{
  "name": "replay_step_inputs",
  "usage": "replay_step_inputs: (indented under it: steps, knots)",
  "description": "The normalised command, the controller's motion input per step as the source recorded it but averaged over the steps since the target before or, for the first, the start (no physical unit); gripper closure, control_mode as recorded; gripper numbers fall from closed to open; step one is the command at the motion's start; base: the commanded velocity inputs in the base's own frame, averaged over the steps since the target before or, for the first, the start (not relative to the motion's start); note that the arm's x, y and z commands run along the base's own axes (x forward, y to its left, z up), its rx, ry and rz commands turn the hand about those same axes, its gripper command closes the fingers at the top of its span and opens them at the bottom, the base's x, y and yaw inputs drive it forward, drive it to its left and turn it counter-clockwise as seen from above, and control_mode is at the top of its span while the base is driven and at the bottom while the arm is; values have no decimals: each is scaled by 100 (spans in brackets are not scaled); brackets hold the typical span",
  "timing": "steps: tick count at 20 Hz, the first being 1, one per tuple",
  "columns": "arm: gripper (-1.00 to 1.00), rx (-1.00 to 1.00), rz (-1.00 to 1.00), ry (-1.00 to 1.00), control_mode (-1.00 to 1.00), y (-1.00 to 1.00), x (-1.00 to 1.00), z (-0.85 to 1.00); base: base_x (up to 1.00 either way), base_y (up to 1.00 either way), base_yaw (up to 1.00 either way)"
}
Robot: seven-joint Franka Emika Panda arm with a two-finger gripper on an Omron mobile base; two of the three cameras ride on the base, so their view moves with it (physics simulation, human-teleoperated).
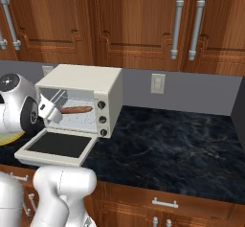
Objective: Pull the toaster oven rack outwards. Pick up the baguette from the plate and place it on the toaster oven rack. Close the toaster oven door fully and set the temperature to the lowest setting.
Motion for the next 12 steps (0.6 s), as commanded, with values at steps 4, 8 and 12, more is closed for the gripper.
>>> replay_step_inputs:
  steps: [4, 8, 12]
  knots:
    - [-100, 31, 0, 0, -100, -59, -64, 22, 0, 0, 0]
    - [-100, 24, 0, 0, -100, -52, -46, 12, 0, 0, 0]
    - [-100, 23, -6, 2, -100, -54, -33, 2, 0, 0, 0]
